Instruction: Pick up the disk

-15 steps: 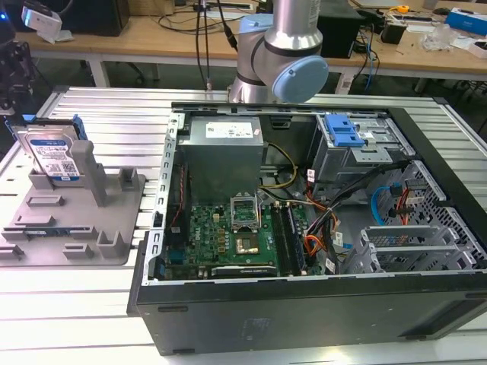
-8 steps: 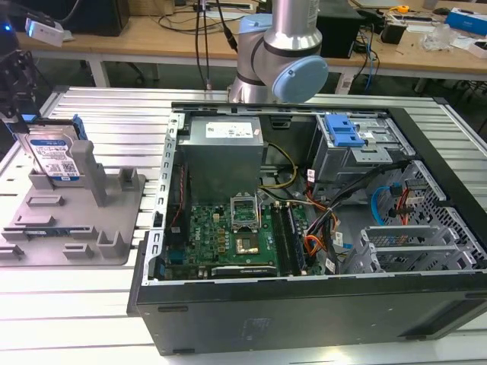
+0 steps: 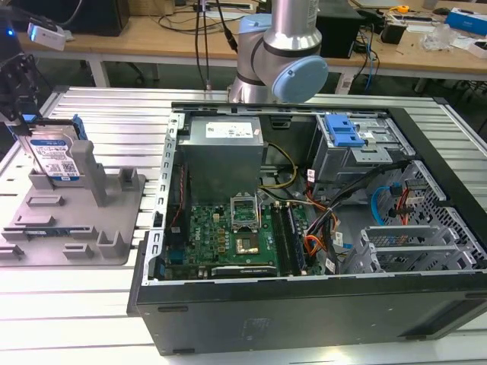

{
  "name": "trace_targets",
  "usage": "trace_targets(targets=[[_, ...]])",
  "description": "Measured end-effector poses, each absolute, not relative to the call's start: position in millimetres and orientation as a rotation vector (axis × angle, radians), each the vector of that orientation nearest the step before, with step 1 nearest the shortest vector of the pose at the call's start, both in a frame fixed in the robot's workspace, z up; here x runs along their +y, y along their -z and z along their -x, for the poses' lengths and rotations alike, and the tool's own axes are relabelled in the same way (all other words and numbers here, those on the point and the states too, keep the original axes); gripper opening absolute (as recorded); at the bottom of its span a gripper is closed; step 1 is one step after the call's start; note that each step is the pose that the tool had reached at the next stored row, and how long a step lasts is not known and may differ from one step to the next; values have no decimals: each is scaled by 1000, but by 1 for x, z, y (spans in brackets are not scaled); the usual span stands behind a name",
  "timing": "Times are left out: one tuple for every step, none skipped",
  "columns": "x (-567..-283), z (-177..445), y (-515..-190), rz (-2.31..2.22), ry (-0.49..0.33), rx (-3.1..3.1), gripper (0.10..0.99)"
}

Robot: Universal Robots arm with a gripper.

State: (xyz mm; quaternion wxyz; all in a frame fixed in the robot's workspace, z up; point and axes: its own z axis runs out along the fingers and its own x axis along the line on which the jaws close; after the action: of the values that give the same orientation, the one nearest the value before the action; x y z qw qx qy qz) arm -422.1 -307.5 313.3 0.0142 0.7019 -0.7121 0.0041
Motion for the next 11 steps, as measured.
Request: trace_targets(targets=[[-307, 422, -313, -2186, -13, -2217, 482], [-307, 422, -312, -2186, -13, -2217, 482], [-307, 423, -312, -2185, -13, -2217, 482], [-308, 423, -311, -2185, -13, -2217, 482], [-308, 423, -311, -2185, -13, -2217, 482], [-308, 423, -309, -2186, -13, -2217, 482], [-308, 423, -309, -2185, -13, -2217, 482], [-308, 423, -308, -2185, -13, -2217, 482], [-308, 423, -308, -2185, -13, -2217, 482], [-308, 423, -308, -2185, -13, -2217, 482], [-308, 423, -308, -2185, -13, -2217, 482]])
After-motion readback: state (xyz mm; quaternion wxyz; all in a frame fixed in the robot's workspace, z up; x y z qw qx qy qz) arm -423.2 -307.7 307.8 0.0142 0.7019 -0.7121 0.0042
